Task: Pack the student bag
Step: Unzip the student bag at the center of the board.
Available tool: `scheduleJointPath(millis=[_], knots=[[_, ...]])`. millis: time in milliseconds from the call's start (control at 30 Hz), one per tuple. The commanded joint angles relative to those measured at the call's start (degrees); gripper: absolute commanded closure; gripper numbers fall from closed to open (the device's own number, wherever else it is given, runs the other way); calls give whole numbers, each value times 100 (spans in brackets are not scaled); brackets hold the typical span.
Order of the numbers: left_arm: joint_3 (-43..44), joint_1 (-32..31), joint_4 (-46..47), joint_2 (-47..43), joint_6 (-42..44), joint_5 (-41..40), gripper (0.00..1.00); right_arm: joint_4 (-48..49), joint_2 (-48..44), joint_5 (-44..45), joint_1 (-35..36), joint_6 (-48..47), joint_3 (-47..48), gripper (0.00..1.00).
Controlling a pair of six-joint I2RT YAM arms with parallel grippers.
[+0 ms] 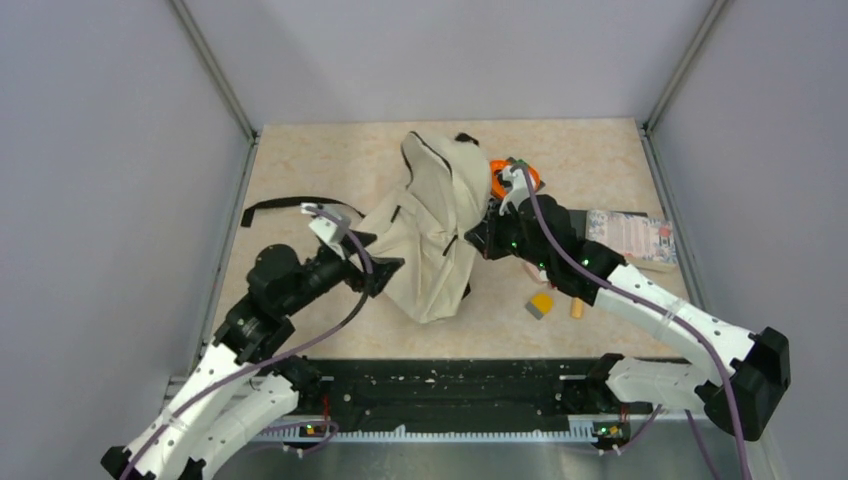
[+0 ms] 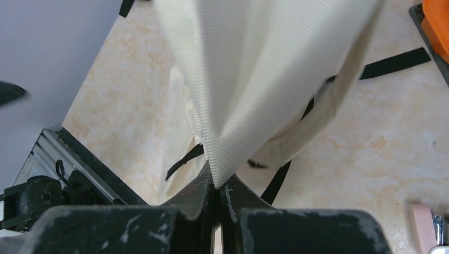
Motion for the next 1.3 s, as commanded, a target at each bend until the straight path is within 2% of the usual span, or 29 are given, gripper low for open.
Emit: scheduleJointPath(millis=[0, 200, 267, 367, 433, 567, 667, 800, 900, 1200, 1267], knots=[[-775, -231, 781, 148, -803, 750, 17, 124, 48, 116, 47, 246, 377, 100], [-1208, -397, 2019, 551, -1806, 690, 17, 193, 108, 110, 47, 333, 328, 100], [-1152, -396, 2067, 802, -1904, 559, 17, 155, 152, 107, 51, 321, 355, 100], [-793, -401, 1661, 1336, -1982, 220, 17, 121, 192, 96, 48, 324, 371, 100], [-567, -400, 1598, 1662, -2019, 409, 17, 112, 195, 90, 48, 323, 365, 100], [-489, -399, 2075, 2072, -2183, 1088, 14, 86, 176, 122, 47, 309, 343, 100], [-453, -398, 2144, 2214, -2158, 1093, 14, 122, 162, 56, 47, 316, 342, 100], [-417, -397, 2341, 2402, -2231, 1156, 22, 144, 175, -44, 48, 303, 347, 100], [-318, -397, 2407, 2652, -2288, 1231, 32, 132, 185, -66, 47, 270, 349, 100], [-116, -398, 2546, 3102, -2354, 1168, 51, 16, 201, -109, 47, 165, 329, 100], [-88, -401, 2566, 3198, -2368, 1159, 61, 9, 201, -164, 51, 120, 310, 100]])
